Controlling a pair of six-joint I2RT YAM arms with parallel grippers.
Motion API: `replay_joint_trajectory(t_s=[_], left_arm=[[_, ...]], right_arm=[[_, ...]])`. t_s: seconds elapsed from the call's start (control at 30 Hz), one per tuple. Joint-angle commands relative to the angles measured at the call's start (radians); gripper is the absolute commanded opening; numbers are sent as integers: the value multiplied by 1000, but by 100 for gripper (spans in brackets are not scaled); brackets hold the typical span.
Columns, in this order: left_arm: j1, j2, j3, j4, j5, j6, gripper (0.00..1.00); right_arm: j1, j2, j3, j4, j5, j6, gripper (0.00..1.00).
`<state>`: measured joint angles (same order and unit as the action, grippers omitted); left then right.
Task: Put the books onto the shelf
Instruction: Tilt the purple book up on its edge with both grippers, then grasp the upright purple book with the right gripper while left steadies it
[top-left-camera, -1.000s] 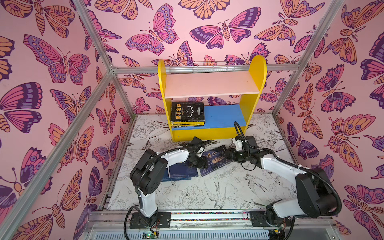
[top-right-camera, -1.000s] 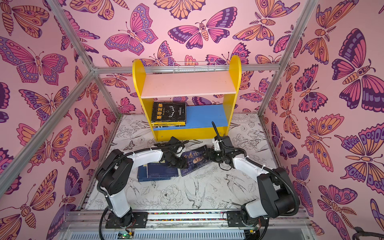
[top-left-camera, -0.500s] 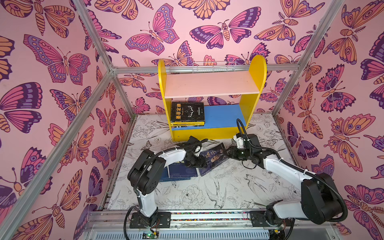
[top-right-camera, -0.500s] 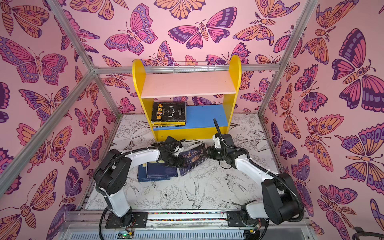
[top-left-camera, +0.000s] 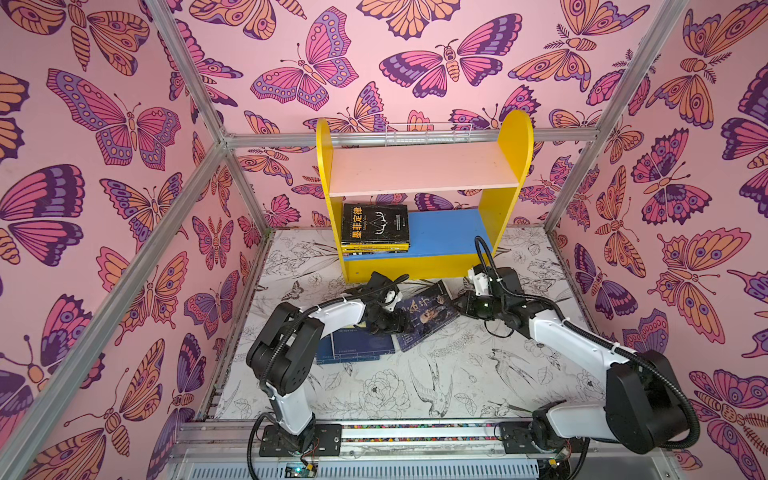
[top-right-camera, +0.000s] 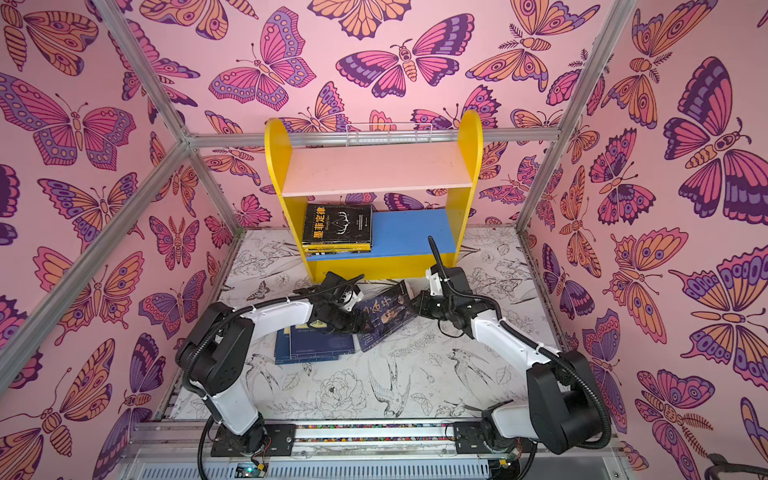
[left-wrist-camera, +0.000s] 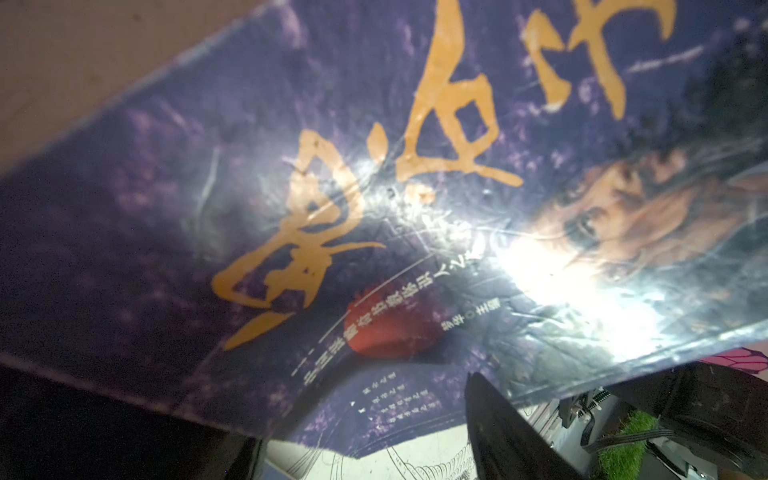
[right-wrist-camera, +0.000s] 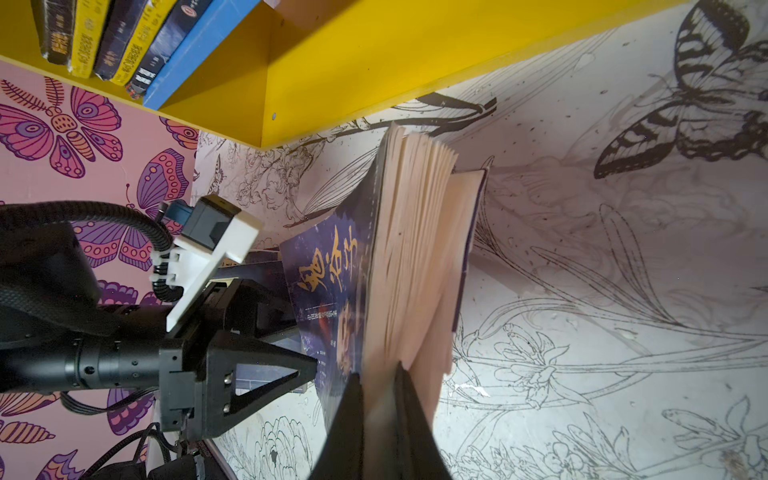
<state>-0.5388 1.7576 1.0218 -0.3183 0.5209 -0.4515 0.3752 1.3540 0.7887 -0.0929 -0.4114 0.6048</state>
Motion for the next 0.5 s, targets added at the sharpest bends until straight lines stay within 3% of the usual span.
replay_joint_trajectory(t_s=[0.0,0.3,0.47], left_arm=[[36,-67,-39,109,77,-61,79],[122,-208,-110,284,189,-196,88],[134,-231,-126,301,211,-213,90]], right_arm=[[0,-49,44,35,-27,-11,0],[-147,-143,11,214,-176,154,0],[-168,-170,-10,320,-198,253,0]])
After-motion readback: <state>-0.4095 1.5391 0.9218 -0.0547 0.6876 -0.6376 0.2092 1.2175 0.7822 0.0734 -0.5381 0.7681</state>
